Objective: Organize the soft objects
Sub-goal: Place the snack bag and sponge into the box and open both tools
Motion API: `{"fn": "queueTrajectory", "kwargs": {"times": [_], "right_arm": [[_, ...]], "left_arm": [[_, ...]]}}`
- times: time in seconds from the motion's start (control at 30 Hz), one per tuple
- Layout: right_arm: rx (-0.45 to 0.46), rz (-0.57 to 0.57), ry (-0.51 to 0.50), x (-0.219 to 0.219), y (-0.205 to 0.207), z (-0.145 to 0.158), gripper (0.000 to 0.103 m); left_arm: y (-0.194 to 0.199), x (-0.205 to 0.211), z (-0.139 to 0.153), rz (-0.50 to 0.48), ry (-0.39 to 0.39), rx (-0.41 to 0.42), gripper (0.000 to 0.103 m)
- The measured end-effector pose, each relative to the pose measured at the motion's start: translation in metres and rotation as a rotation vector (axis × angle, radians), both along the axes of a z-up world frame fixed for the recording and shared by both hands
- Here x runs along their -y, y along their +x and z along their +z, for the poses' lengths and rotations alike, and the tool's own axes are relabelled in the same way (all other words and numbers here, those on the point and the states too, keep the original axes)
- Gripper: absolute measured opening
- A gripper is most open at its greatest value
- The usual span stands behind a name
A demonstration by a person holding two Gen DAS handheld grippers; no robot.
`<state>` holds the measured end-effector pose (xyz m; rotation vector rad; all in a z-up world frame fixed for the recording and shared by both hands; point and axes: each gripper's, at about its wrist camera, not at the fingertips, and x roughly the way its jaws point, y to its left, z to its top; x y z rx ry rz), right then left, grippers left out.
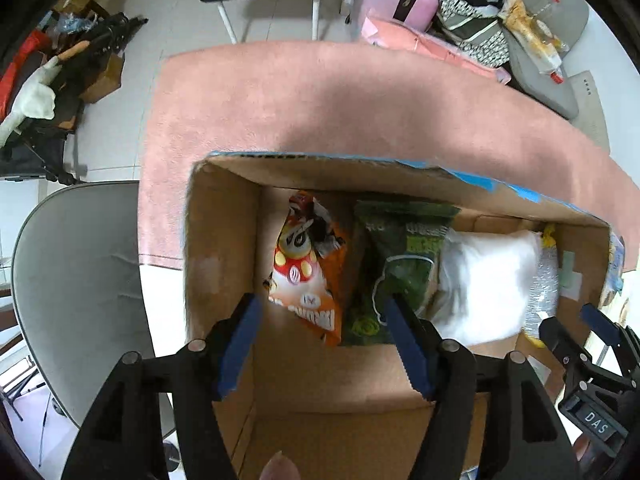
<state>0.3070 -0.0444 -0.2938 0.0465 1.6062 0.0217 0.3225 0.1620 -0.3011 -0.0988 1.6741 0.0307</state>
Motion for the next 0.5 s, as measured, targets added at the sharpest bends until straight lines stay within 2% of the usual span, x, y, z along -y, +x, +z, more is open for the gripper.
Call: {"fn": "queueTrajectory", "kwargs": {"times": [0.13,0.17,0.2,0.37,0.47,0.5], "right_arm": [[0.021,-0.023,0.056,0.005,-0.014,0.017,0.094],[0.025,-0.026,0.069,0.006,-0.018,0.022,0.102],[0.03,-0.028,0.081,0.008,-0.024,0.027,0.103],[0.049,-0.016,0.098,0.008,-0.051,0.045,0.103],[0.087,0.007,0.069,0.003,-0.069,0.059,0.103],[0.098,0.015,0.061,0.001,-0.074,0.064,0.103]], "left_arm": [[-0.02,-0.001,0.022,-0.01,0.005,0.053,0.063],[-0.026,0.0,0.027,-0.013,0.011,0.069,0.063],[-0.031,0.001,0.032,-0.015,0.018,0.086,0.063],[-0.063,0.005,0.055,-0.013,0.024,0.161,0.064],[-0.082,0.008,0.07,-0.014,0.037,0.221,0.098],[-0.089,0.008,0.074,-0.013,0.039,0.238,0.098]]}}
